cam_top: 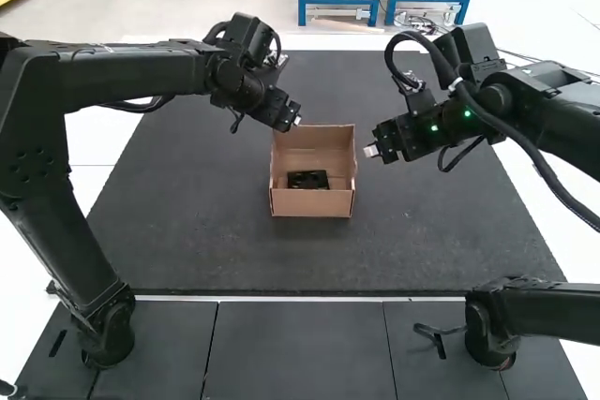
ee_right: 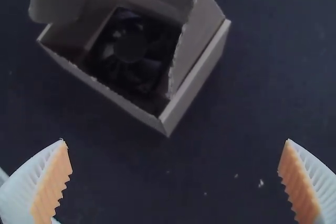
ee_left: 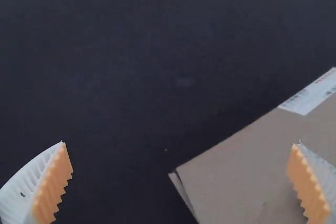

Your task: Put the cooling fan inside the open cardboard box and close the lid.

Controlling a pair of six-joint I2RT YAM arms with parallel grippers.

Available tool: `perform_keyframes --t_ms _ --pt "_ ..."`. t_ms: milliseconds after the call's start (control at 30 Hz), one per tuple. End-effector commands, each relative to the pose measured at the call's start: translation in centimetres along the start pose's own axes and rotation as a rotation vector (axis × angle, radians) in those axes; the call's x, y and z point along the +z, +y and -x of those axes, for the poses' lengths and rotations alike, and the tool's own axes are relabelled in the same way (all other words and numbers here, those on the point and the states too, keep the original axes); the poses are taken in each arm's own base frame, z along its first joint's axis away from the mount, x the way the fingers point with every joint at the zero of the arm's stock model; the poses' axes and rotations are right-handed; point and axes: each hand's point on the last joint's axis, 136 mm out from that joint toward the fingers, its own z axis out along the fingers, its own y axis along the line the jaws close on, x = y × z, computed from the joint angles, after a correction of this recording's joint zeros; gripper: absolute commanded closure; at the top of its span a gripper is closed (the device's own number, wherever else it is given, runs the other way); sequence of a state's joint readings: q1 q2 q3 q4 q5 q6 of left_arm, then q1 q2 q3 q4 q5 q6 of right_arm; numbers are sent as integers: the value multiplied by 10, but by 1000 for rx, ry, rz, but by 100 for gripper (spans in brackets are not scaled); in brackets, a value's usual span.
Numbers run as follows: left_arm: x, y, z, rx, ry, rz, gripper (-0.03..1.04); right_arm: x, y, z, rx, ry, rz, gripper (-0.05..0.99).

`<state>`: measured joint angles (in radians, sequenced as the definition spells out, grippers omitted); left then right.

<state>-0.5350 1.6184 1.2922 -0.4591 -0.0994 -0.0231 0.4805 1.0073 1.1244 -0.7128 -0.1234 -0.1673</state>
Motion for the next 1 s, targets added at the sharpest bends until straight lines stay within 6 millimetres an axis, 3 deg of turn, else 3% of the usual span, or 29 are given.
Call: perform_keyframes --t_ms 0,367,967 --pt "-3 -8 9 1 -9 -39 5 -14 1 15 6 -54 2 3" --pt "9 -17 -34 -28 96 -67 5 -15 -1 15 14 -53 -3 3" --pt "27 -28 -68 -19 112 -75 5 -13 2 11 35 -39 13 3"
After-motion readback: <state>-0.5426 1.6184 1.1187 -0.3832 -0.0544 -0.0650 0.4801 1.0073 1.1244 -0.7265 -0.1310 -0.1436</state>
